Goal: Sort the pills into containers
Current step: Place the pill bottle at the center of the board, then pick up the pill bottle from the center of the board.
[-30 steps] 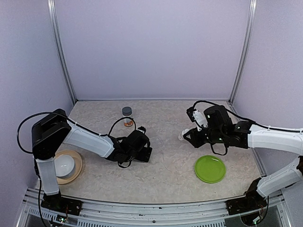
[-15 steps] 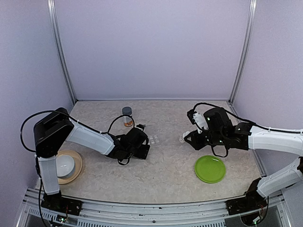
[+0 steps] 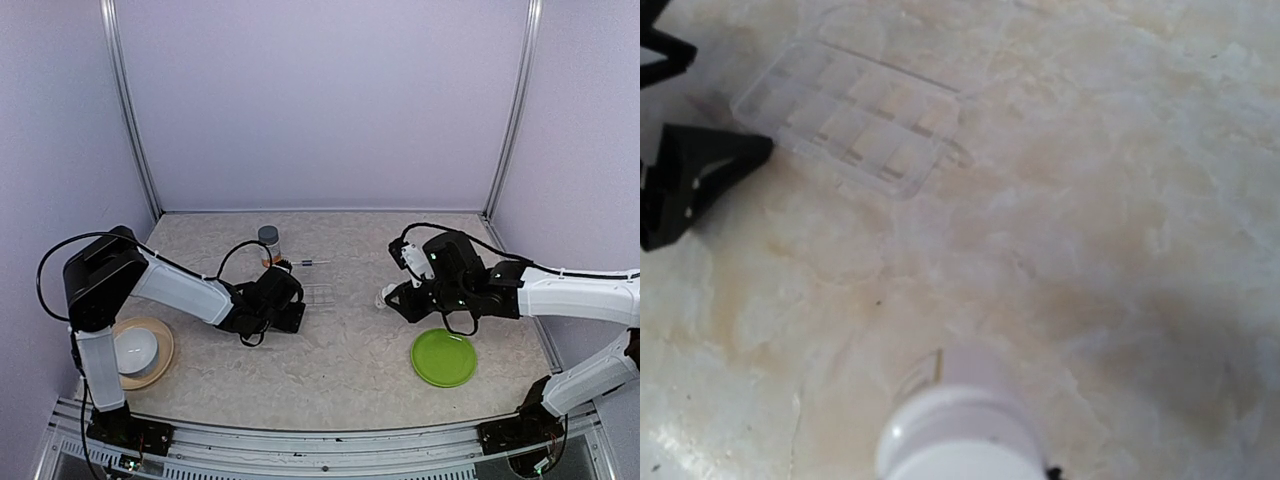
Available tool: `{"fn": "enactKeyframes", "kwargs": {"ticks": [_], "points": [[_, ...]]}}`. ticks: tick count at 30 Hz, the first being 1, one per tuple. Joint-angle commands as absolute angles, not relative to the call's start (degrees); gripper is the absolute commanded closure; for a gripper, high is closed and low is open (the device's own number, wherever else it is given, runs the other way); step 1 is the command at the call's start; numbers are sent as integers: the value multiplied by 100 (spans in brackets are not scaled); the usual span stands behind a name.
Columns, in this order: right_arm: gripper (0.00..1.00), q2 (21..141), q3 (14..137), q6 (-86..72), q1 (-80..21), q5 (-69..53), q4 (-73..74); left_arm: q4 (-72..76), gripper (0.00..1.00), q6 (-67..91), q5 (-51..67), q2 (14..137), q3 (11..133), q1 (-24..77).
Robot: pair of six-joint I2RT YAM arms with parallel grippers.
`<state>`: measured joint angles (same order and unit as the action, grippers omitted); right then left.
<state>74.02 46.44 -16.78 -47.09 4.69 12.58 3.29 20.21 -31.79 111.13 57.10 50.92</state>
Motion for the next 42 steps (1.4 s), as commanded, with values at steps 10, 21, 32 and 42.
{"fn": "enactKeyframes", "kwargs": {"ticks": [10,21,32,42], "points": [[76,8755,5115,-1248,-5324,315,1354,526,1,2276,-2781,9545,4665,5211],[70,9949,5940,-1090,-5943,662,1709,583,1,2326,-2742,8731,4245,5407],[28,9392,5992,-1105,-6029,458,1761,861,1,1927,-2323,8574,4343,5559],[2,7533,4724,-1429,-5679,607,1379,245,1,911,-1320,9553,5696,6093]]}}
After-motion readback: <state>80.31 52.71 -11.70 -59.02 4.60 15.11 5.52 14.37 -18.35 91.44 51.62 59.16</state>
